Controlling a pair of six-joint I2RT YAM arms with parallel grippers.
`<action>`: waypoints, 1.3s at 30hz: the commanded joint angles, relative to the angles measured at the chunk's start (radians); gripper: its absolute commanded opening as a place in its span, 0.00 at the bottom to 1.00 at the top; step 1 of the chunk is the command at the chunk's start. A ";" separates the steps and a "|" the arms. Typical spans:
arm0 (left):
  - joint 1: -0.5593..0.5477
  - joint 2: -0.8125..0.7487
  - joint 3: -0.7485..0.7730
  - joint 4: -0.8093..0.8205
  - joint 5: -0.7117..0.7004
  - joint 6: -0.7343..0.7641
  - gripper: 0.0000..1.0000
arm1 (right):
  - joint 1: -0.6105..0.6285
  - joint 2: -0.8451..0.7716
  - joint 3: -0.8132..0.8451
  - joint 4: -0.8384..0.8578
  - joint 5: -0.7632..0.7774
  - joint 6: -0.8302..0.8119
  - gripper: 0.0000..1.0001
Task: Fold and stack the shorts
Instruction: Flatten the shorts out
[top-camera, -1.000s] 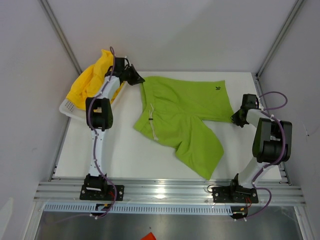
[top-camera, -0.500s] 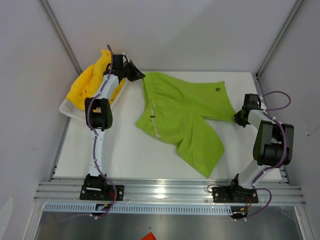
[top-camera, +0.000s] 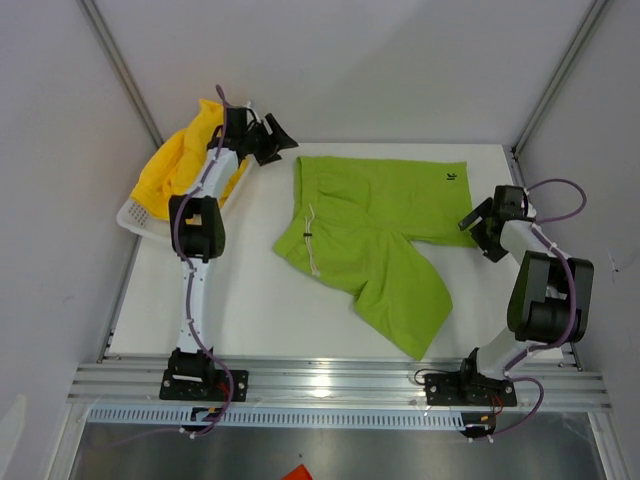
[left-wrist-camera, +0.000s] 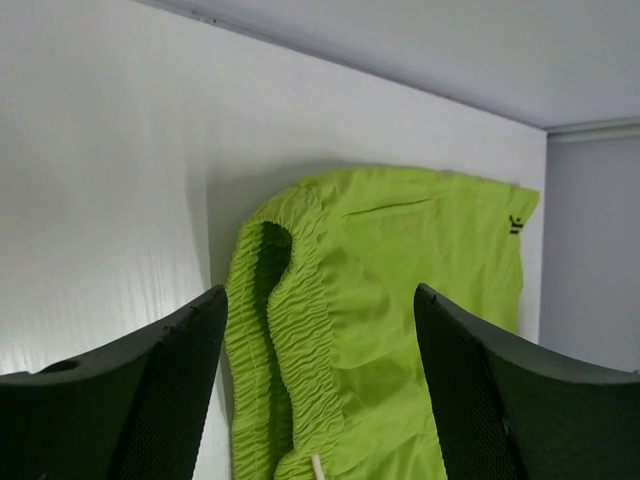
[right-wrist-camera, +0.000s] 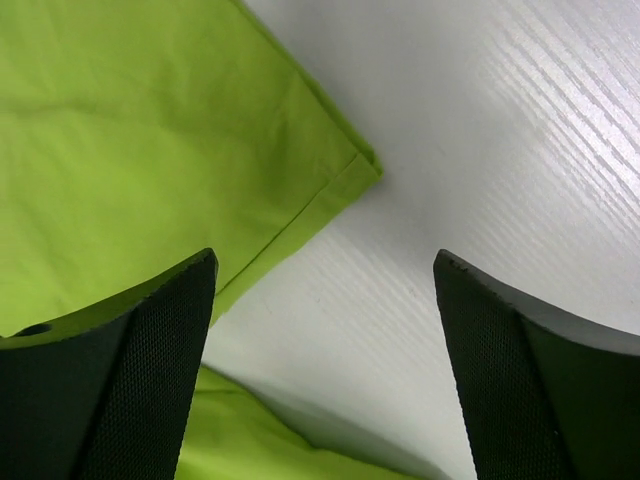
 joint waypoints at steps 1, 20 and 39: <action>-0.046 -0.161 -0.046 -0.046 -0.013 0.085 0.78 | 0.011 -0.095 0.032 -0.047 -0.036 -0.025 0.90; -0.209 -1.058 -1.264 0.219 -0.291 0.176 0.82 | 0.077 -0.725 -0.372 -0.332 -0.343 -0.035 0.88; -0.240 -1.234 -1.692 0.488 -0.423 0.142 0.85 | 0.151 -0.822 -0.487 -0.445 -0.380 0.068 0.88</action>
